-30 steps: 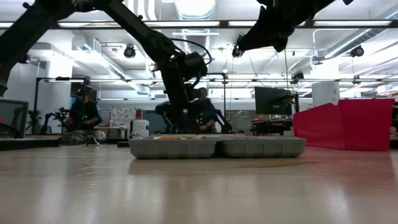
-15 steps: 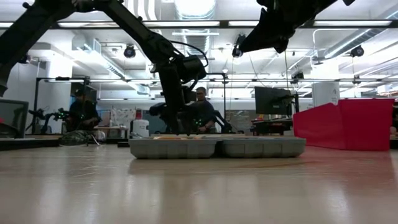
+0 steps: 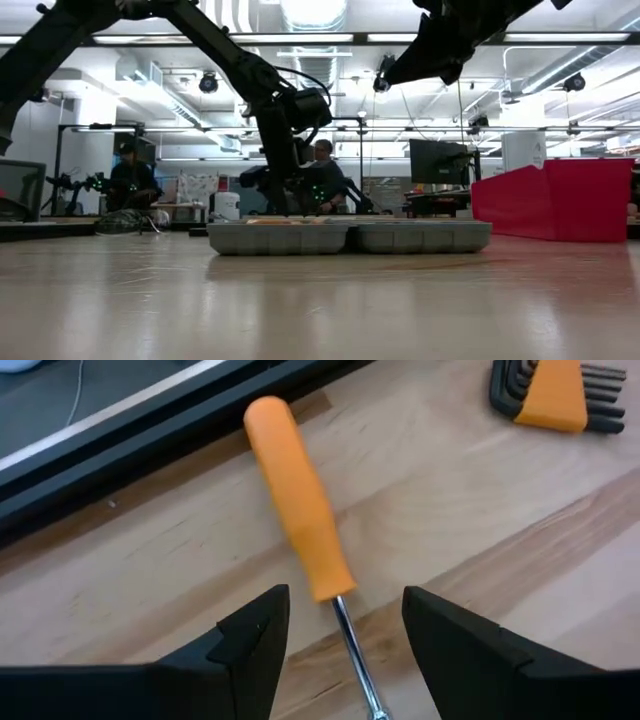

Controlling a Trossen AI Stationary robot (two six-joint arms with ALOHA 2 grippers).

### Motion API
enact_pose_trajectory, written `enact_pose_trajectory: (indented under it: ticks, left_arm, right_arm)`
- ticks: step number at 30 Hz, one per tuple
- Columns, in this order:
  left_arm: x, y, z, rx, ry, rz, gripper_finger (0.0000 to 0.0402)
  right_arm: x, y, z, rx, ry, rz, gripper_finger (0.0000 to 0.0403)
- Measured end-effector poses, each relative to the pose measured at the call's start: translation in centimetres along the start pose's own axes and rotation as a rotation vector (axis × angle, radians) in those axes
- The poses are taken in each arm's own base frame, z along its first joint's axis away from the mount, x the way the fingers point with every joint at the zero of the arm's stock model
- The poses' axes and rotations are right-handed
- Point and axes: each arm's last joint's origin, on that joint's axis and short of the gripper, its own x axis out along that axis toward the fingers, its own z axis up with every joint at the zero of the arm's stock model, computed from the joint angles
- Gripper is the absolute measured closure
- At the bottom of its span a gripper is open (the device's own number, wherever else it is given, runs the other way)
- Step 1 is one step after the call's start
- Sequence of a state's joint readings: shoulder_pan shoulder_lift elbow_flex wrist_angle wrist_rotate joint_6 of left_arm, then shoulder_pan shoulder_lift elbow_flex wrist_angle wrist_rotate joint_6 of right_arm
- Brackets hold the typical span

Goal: Prefit tool cases
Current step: Put the yellow nut driver into the gray pre-fit tool case

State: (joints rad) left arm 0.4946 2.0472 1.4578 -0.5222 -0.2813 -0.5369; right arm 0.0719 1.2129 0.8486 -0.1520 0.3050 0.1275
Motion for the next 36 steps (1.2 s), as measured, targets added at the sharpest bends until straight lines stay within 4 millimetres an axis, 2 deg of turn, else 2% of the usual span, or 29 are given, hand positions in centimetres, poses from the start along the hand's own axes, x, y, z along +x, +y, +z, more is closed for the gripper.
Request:
enact_pose_trajectory:
  ticks: [14,21,26,36]
  left_arm:
    - [1.2,0.7,0.3,-0.027,0.004,0.009,0.0198]
    - [1.3,1.1,0.5,-0.035,0.046,-0.065,0.0198]
    - [1.3,0.9,0.4,-0.026,0.081,-0.125,0.0198]
    - [1.3,1.3,-0.5,-0.015,0.166,-0.079,0.0198]
  right_arm:
    - [0.0,0.2,0.0,-0.008,-0.001,0.008,0.0377]
    - [0.0,0.2,0.0,-0.006,-0.007,0.008,0.0378]
    - [0.0,0.2,0.1,-0.006,-0.008,0.009,0.0379]
    - [-0.1,0.3,0.0,-0.007,-0.008,0.012,0.0378]
